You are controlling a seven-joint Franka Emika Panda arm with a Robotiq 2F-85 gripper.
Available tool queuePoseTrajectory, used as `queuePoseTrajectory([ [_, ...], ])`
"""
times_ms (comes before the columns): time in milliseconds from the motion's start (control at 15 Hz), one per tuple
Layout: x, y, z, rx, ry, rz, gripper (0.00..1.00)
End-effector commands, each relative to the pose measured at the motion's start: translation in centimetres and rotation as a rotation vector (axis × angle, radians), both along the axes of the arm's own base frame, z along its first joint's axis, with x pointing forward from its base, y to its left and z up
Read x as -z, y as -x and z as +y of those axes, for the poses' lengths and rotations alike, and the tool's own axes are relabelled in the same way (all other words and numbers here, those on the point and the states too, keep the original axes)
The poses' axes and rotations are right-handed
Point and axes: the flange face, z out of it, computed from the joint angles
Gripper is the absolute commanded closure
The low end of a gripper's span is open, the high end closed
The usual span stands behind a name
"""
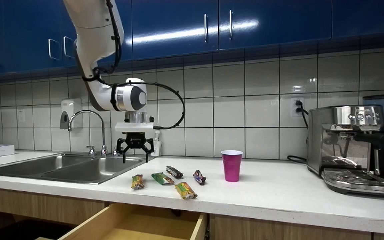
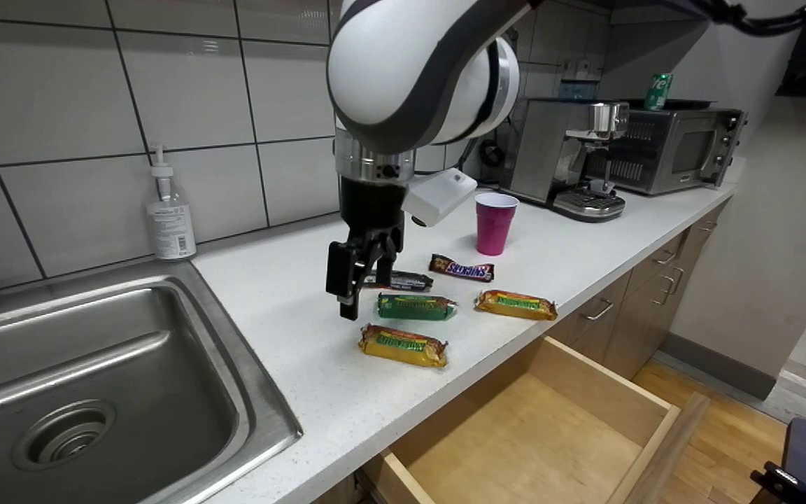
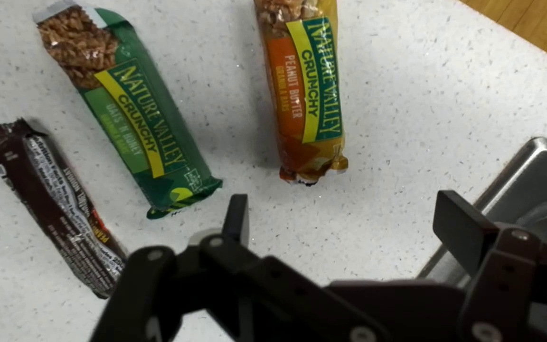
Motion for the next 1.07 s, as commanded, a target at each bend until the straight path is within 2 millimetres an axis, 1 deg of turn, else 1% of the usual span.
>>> queuePoseTrajectory([
  [0,0.6,-1.3,0.1,-0.018,0.006,-0.025,0.00],
  [267,1.6,-1.8,0.2,-0.011,-0.001,-0.037,0.00],
  [533,2.1,-2.0,0.4,-0.015,-0.005,-0.038,0.00],
  [1000,3.1,-1.6,0.3,-0.013,-0.004,-0.031,0.00],
])
